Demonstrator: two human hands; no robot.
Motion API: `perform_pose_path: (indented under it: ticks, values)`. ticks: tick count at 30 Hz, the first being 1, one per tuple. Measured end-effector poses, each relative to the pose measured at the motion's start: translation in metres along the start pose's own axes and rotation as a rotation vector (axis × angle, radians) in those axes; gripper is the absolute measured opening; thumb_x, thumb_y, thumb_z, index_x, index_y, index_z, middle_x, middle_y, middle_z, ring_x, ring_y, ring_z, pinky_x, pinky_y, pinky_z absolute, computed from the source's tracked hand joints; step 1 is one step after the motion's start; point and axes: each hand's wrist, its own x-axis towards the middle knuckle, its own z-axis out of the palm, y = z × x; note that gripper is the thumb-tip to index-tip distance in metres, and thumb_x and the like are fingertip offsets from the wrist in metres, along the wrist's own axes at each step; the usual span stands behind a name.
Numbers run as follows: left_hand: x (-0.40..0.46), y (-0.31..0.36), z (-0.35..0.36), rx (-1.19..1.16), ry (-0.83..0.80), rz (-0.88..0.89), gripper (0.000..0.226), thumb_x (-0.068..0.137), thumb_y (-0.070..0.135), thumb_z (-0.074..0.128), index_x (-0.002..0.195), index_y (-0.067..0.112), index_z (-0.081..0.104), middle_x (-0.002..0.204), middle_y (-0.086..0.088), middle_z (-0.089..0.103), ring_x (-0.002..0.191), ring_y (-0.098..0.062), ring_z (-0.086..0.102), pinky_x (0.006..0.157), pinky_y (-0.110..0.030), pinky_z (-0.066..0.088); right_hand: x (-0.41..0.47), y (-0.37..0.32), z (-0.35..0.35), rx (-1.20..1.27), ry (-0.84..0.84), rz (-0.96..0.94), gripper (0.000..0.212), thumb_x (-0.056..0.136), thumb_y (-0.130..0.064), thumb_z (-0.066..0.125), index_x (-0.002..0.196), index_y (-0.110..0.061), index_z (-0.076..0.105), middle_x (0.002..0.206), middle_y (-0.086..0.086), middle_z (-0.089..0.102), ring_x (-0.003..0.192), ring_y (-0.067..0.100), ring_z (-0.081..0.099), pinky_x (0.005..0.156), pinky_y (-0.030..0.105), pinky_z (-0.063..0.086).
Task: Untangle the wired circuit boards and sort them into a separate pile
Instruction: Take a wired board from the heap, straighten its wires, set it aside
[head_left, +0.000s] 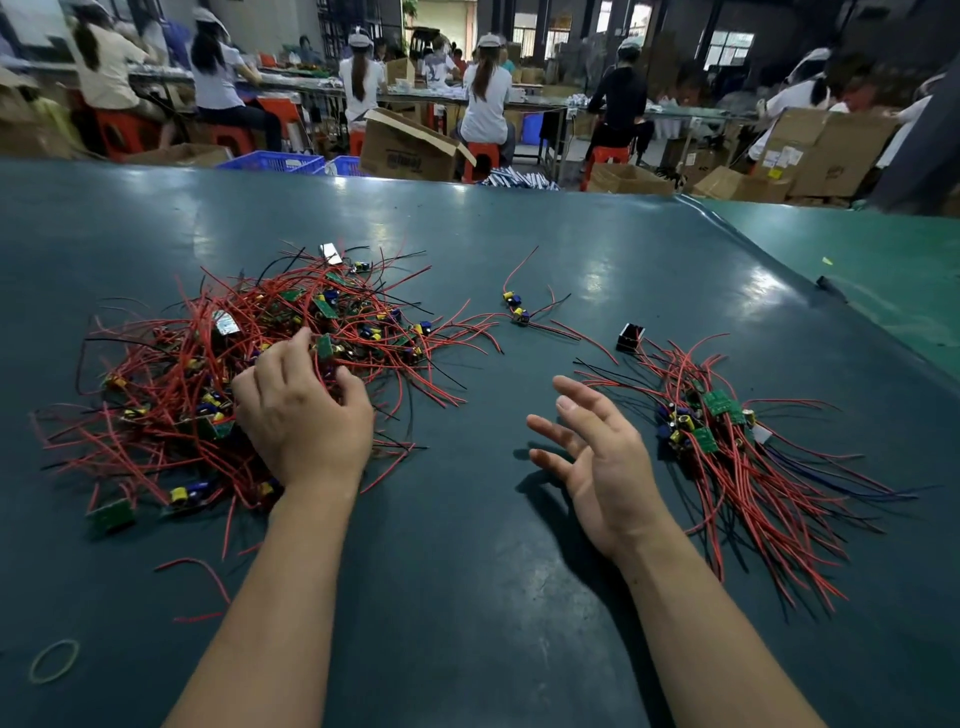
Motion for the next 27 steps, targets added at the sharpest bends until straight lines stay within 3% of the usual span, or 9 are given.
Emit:
perform_pose_path:
  ticks: [3,6,10,11,15,18,20,24,27]
  values:
    - [0.0,-0.003,0.012,0.155,-0.196,0.017,0.045,0.092,0.036,0.056,0.134,0.02,0.056,0.147,0.0,0.047,0.13,-0.028,0.035,0.101,-0.045,0.027,-0.001,0.0,0.001,-0.029,-0.013,-0.006,0.02,0.095,-0.011,0.057,0.109,-0.022,0.066,0.117,0.007,0.06,0.1,0.021,0.065,0.06,0.025,0.053]
    - [0.0,-0.004,0.016,0.162,-0.191,0.0,0.035,0.092,0.037,0.057,0.124,0.023,0.064,0.146,0.004,0.049,0.127,-0.026,0.035,0.099,-0.045,0.025,-0.002,0.0,0.002,-0.031,-0.019,-0.009,0.02,0.094,-0.01,0.058,0.108,-0.021,0.067,0.118,0.008,0.059,0.098,0.021,0.065,0.06,0.024,0.053]
    - [0.003,-0.002,0.017,0.247,-0.282,0.056,0.071,0.082,0.012,0.054,0.148,0.029,0.034,0.16,0.006,0.024,0.129,-0.026,0.027,0.099,-0.048,0.023,-0.004,0.0,0.002,-0.047,-0.03,-0.012,0.019,0.094,-0.01,0.058,0.107,-0.02,0.068,0.114,0.009,0.06,0.096,0.02,0.065,0.06,0.024,0.053]
    - [0.004,-0.001,0.018,0.284,-0.313,0.072,0.071,0.081,0.012,0.052,0.148,0.03,0.036,0.16,0.007,0.025,0.129,-0.025,0.027,0.099,-0.047,0.023,-0.004,0.0,0.002,-0.047,-0.03,-0.011,0.019,0.094,-0.01,0.058,0.106,-0.02,0.068,0.113,0.009,0.06,0.095,0.02,0.065,0.06,0.024,0.053]
    - [0.009,-0.002,0.018,0.311,-0.344,0.05,0.033,0.093,0.029,0.047,0.121,0.031,0.065,0.142,0.011,0.051,0.124,-0.023,0.034,0.1,-0.046,0.022,-0.003,-0.001,0.001,-0.052,-0.026,-0.009,0.018,0.095,-0.008,0.057,0.106,-0.016,0.068,0.104,0.009,0.06,0.094,0.021,0.064,0.061,0.025,0.053]
    - [0.022,-0.001,0.015,0.336,-0.286,0.091,0.014,0.09,0.037,0.061,0.099,0.03,0.069,0.112,0.002,0.066,0.115,-0.027,0.043,0.094,-0.047,0.026,-0.003,-0.001,0.001,-0.05,-0.018,-0.01,0.017,0.095,-0.008,0.056,0.105,-0.015,0.068,0.099,0.007,0.061,0.093,0.021,0.063,0.06,0.025,0.053]
    - [0.03,0.002,0.014,0.401,-0.234,0.142,0.015,0.085,0.03,0.069,0.099,0.028,0.068,0.1,-0.002,0.067,0.109,-0.03,0.047,0.091,-0.045,0.03,-0.003,-0.001,0.001,-0.044,-0.018,-0.008,0.017,0.095,-0.007,0.056,0.104,-0.015,0.068,0.098,0.007,0.061,0.092,0.021,0.064,0.059,0.026,0.054]
    - [0.029,0.004,0.017,0.564,-0.369,0.272,0.032,0.087,0.041,0.064,0.112,0.021,0.063,0.112,-0.008,0.063,0.111,-0.031,0.05,0.092,-0.044,0.038,-0.001,-0.001,0.002,-0.032,-0.013,0.002,0.016,0.095,-0.008,0.057,0.103,-0.015,0.068,0.098,0.006,0.062,0.091,0.021,0.064,0.059,0.026,0.054]
    - [0.03,0.005,0.011,0.543,-0.355,0.27,0.022,0.09,0.029,0.061,0.112,0.026,0.065,0.104,-0.006,0.067,0.111,-0.03,0.049,0.092,-0.044,0.036,0.001,-0.001,0.001,-0.019,-0.004,0.006,0.015,0.094,-0.008,0.057,0.101,-0.015,0.069,0.098,0.005,0.064,0.089,0.021,0.065,0.057,0.026,0.053]
